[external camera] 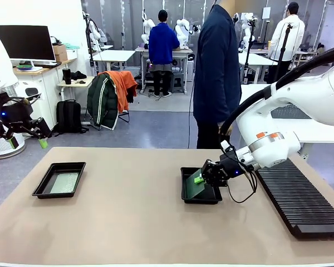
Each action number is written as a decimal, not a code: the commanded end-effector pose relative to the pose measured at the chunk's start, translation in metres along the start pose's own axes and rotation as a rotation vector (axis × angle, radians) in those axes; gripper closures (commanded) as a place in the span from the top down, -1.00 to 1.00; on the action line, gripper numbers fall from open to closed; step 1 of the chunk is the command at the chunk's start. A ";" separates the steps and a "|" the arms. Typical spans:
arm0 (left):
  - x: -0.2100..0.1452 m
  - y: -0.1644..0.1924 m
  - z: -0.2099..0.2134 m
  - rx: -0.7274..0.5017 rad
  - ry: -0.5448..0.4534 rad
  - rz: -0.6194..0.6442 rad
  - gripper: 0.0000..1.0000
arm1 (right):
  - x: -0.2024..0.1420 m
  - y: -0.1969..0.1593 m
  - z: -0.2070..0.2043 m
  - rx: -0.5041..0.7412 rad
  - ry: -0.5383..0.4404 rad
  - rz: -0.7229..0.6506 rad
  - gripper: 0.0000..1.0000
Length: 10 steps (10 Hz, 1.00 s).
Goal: Inspect and transfer BCBs to ESD trays.
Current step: Pick up the Blank PCB from the PCB Rack and place it in the right ESD tray.
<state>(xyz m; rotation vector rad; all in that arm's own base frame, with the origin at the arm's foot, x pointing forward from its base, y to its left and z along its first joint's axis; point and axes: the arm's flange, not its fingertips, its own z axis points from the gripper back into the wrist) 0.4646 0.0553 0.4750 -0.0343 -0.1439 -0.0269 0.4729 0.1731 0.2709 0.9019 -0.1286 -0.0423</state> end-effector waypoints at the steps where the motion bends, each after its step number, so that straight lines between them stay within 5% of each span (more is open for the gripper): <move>1: -0.002 0.000 -0.002 0.001 -0.007 -0.004 1.00 | 0.001 0.010 0.006 -0.074 -0.012 -0.021 -0.31; 7: -0.002 0.000 -0.002 0.001 -0.007 -0.004 1.00 | -0.003 0.064 0.032 -0.332 -0.044 0.050 0.85; 10: -0.002 0.000 -0.002 0.001 -0.007 -0.004 1.00 | -0.007 0.104 0.051 -0.540 -0.056 0.075 1.00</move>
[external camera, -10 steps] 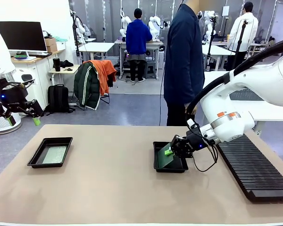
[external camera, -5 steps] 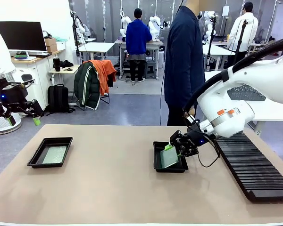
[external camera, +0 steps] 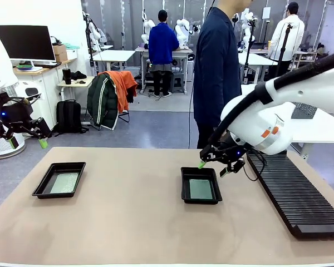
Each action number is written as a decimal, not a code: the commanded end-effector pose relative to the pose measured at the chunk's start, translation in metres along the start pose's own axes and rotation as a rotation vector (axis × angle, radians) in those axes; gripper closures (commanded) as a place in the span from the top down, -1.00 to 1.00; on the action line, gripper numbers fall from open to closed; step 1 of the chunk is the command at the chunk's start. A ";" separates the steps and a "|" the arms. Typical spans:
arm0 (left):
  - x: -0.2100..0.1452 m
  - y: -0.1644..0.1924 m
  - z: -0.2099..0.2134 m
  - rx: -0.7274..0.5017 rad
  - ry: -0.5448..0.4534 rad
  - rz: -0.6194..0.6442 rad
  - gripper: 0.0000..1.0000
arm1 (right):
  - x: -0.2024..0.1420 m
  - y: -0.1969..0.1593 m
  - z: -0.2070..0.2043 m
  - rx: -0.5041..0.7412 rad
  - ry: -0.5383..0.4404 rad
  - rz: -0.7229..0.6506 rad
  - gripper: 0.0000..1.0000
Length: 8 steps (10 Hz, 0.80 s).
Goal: Inspect and transfer BCBs to ESD trays.
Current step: Pick up the Blank PCB from the PCB Rack and place it in the right ESD tray.
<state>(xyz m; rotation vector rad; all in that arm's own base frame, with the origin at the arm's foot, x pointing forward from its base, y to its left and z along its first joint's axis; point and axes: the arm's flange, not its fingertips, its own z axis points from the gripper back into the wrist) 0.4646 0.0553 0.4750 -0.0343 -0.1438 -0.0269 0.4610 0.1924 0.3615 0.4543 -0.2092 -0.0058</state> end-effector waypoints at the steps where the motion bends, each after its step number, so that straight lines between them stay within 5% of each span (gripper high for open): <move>1: -0.002 0.000 -0.002 0.001 -0.007 -0.004 1.00 | 0.001 0.020 0.024 -0.148 0.008 -0.015 1.00; 8: -0.002 0.000 -0.002 0.001 -0.007 -0.004 1.00 | -0.002 0.020 0.032 -0.196 0.000 -0.002 1.00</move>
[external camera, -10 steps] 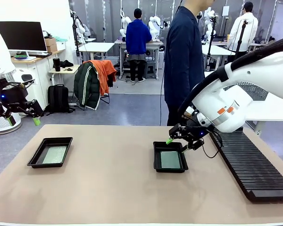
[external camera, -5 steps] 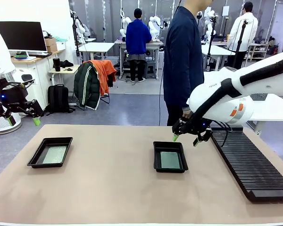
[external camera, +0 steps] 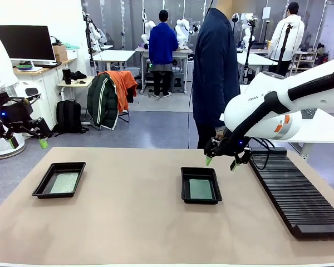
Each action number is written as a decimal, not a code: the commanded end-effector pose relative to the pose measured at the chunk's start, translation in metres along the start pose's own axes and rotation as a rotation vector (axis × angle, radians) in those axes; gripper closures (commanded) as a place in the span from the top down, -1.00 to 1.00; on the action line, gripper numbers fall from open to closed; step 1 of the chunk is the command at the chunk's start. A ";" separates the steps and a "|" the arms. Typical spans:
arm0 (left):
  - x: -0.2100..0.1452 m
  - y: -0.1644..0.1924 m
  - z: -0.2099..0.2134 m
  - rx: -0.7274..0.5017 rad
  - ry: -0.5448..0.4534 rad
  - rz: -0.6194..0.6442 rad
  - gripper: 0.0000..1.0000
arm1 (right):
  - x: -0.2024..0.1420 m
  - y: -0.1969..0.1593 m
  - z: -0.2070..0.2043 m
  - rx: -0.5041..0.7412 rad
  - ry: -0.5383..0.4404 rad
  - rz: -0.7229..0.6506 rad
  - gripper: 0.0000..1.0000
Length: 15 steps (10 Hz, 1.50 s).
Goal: Inspect and transfer BCBs to ESD trays.
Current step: Pick up the Blank PCB from the PCB Rack and place it in the right ESD tray, then pick up the ESD tray and place it on the left side of the table.
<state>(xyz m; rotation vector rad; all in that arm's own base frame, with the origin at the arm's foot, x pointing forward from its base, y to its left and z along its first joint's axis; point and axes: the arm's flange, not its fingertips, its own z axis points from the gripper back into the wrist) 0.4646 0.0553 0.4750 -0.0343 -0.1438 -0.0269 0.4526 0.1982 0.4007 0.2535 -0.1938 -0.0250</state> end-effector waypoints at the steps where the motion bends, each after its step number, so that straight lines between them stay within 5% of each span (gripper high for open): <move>1: -0.002 0.000 -0.002 0.001 -0.007 -0.004 1.00 | -0.001 -0.002 -0.002 0.006 -0.012 -0.002 1.00; 13: 0.000 0.000 0.000 0.000 0.000 0.000 1.00 | -0.001 -0.002 -0.002 0.006 -0.012 -0.002 1.00; 15: 0.000 -0.046 -0.002 -0.109 -0.001 -0.065 1.00 | -0.003 -0.012 0.015 -0.025 -0.005 0.003 0.99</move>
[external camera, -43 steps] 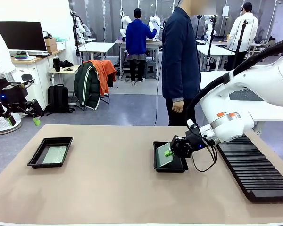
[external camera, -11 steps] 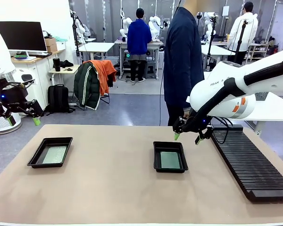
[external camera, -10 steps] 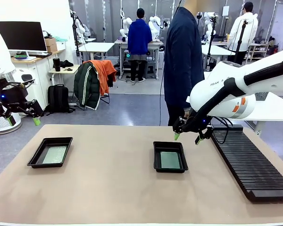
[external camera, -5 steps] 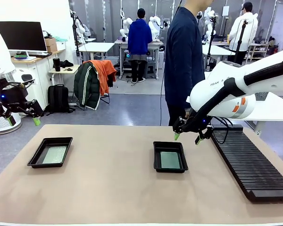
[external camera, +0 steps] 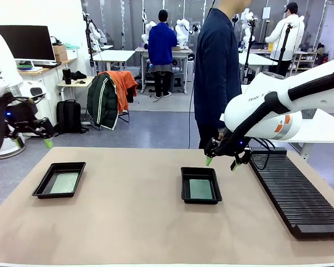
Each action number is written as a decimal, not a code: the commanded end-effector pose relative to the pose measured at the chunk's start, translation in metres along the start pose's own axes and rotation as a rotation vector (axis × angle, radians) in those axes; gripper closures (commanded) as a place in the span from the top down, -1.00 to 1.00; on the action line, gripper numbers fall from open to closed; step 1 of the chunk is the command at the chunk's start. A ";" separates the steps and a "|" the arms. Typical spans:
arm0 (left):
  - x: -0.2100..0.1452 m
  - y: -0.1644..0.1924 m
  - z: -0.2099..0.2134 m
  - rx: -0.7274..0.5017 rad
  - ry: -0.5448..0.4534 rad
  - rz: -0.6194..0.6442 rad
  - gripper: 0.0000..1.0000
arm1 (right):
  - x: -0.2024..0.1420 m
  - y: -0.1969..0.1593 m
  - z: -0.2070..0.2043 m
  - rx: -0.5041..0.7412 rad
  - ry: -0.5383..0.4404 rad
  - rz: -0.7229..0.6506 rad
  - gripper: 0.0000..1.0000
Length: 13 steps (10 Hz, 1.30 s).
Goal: Inspect and transfer BCBs to ESD trays.
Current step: Pick up the ESD tray and place it on the left side of the table.
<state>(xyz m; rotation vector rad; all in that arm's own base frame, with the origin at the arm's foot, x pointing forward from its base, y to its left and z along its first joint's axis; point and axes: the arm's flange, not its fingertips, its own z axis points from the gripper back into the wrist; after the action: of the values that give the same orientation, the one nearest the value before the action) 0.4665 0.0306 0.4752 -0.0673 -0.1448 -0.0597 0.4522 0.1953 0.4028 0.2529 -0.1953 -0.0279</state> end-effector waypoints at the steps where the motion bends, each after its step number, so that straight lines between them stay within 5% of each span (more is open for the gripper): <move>1: -0.004 -0.046 -0.009 -0.124 -0.006 -0.059 1.00 | -0.005 -0.020 0.026 -0.054 0.004 0.018 0.99; 5: -0.003 -0.159 -0.059 -0.273 -0.019 -0.062 1.00 | 0.001 -0.065 0.082 -0.167 -0.009 0.058 0.99; 8: 0.004 -0.263 -0.099 -0.264 -0.023 -0.099 1.00 | 0.014 -0.103 0.098 -0.189 -0.003 0.049 0.99; 11: 0.002 -0.343 -0.125 -0.203 -0.042 -0.149 1.00 | 0.026 -0.154 0.100 -0.028 0.057 -0.051 0.99; 13: 0.005 -0.383 -0.141 -0.146 -0.058 -0.179 1.00 | 0.022 -0.182 0.095 0.184 0.084 -0.071 0.99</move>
<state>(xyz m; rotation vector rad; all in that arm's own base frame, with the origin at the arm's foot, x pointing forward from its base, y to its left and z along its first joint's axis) 0.4555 -0.3438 0.3631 -0.2487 -0.1763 -0.2579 0.4523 0.0012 0.4527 0.3156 -0.1340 -0.0905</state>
